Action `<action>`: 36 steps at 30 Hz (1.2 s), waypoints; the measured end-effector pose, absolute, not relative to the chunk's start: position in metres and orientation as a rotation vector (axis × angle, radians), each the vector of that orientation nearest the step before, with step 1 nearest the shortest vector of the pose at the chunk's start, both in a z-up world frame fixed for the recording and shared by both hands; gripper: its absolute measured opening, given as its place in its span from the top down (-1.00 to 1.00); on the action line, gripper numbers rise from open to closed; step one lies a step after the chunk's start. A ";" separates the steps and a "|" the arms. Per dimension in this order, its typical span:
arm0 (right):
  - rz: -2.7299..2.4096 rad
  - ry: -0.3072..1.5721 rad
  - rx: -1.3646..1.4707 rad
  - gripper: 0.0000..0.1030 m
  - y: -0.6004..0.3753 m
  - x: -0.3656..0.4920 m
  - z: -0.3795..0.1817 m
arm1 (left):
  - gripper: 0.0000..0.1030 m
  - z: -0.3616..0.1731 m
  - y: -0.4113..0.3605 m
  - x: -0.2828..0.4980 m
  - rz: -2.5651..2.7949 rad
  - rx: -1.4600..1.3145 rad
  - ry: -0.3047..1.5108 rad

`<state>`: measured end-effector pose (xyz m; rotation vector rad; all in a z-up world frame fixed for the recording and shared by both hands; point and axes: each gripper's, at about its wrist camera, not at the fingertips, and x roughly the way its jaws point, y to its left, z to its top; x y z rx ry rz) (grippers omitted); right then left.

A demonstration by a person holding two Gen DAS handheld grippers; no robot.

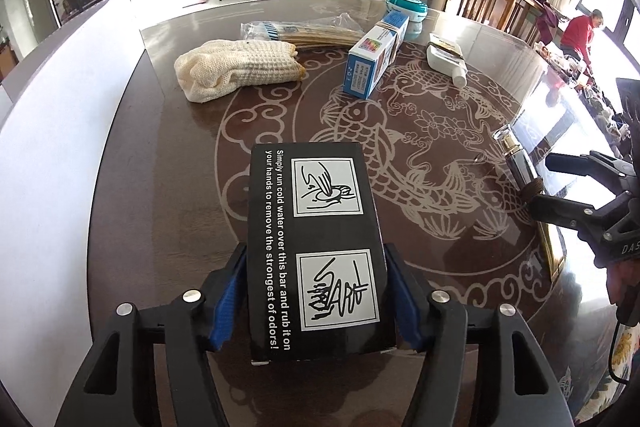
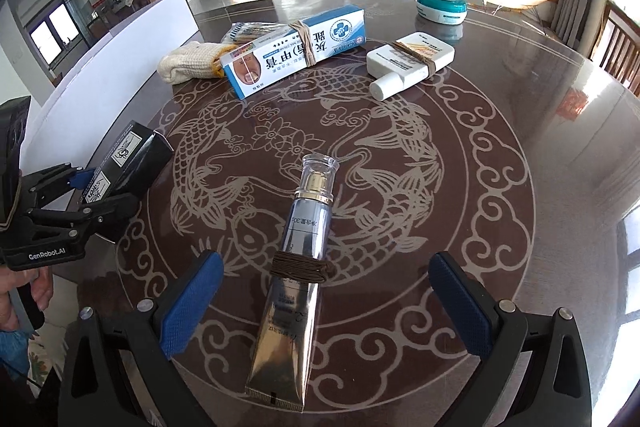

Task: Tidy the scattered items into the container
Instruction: 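Carry the black box in the left gripper while the right gripper carries the silver tube to the box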

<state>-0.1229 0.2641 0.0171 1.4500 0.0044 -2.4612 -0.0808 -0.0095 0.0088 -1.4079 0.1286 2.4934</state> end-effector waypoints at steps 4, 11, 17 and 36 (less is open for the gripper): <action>-2.427 0.067 1.471 -0.88 0.243 -0.121 0.015 | -0.15 0.009 -0.010 -0.076 2.516 -1.394 0.096; -2.433 0.114 1.478 0.40 0.241 -0.114 0.021 | -0.13 0.015 -0.016 -0.059 2.564 -1.346 0.053; -2.468 0.093 1.376 0.40 0.249 -0.090 0.050 | -0.13 0.035 -0.025 -0.035 2.581 -1.243 -0.048; -2.334 0.227 1.059 0.40 0.148 -0.086 0.191 | -0.13 0.161 -0.164 0.035 2.868 -0.945 -0.192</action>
